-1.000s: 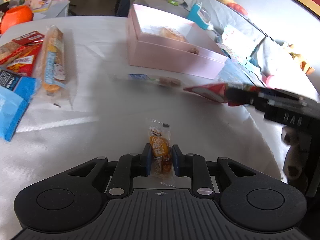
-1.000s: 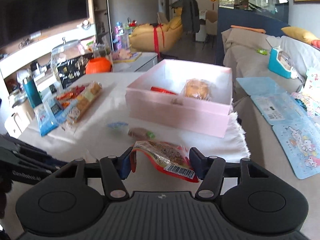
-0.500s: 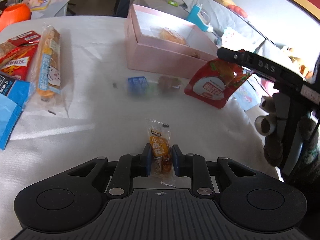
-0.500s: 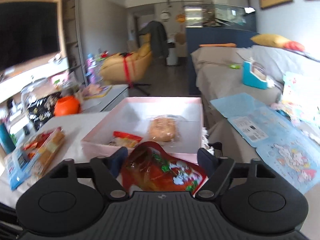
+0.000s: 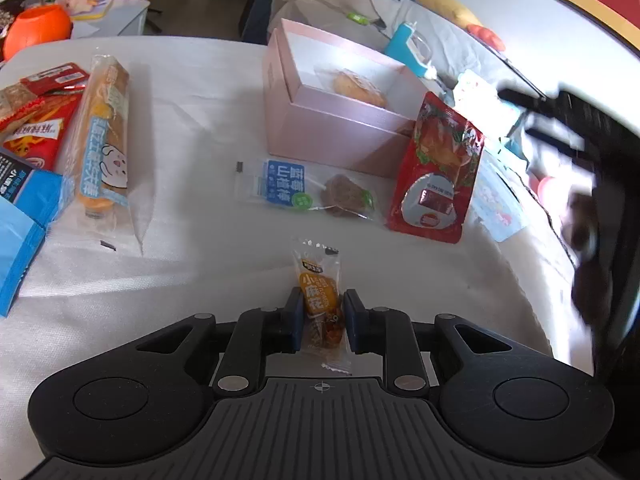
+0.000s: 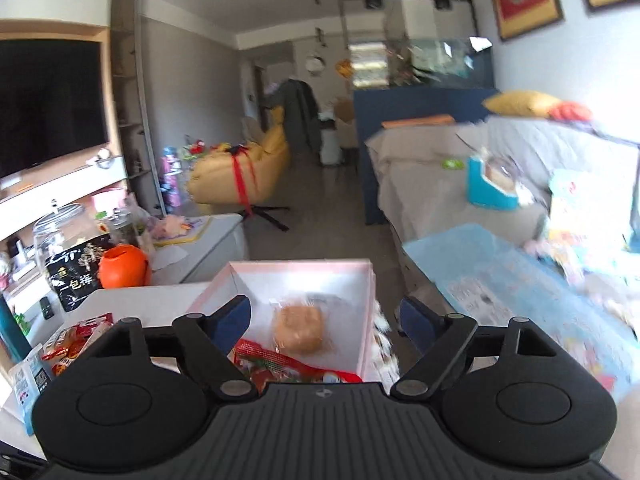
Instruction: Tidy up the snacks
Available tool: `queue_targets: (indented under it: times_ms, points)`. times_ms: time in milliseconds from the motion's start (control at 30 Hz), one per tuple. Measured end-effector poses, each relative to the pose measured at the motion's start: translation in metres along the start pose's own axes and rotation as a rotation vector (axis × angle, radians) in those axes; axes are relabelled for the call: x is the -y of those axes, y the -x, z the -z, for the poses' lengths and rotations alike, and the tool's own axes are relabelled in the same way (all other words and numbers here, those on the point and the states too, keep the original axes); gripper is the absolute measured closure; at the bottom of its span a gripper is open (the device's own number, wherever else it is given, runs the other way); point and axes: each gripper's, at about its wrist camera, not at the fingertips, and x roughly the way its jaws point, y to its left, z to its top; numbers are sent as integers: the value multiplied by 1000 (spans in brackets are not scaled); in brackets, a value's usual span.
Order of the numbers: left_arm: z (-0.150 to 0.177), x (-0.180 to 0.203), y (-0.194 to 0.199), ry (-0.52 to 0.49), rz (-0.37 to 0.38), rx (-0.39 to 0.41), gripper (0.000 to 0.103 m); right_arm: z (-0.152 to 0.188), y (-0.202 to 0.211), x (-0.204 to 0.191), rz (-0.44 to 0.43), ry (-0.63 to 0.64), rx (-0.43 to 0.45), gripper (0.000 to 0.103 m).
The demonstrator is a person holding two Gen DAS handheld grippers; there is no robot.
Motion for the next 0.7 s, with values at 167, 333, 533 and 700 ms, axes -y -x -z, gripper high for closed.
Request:
queue_targets:
  times_ms: [167,333,533,700]
  points:
    - [-4,3,-5,-9,-16,10,78,52,2,-6,-34,-97,-104,19]
    - [-1,5,-3,-24,-29,13,78,67,-33,-35,32,-19,-172,19]
    - [0,9,-4,-45,-44,14,78,58,-70,-54,114,11,-207,13]
    - [1,7,-3,-54,-42,21,78,60,-59,-55,84,87,-211,21]
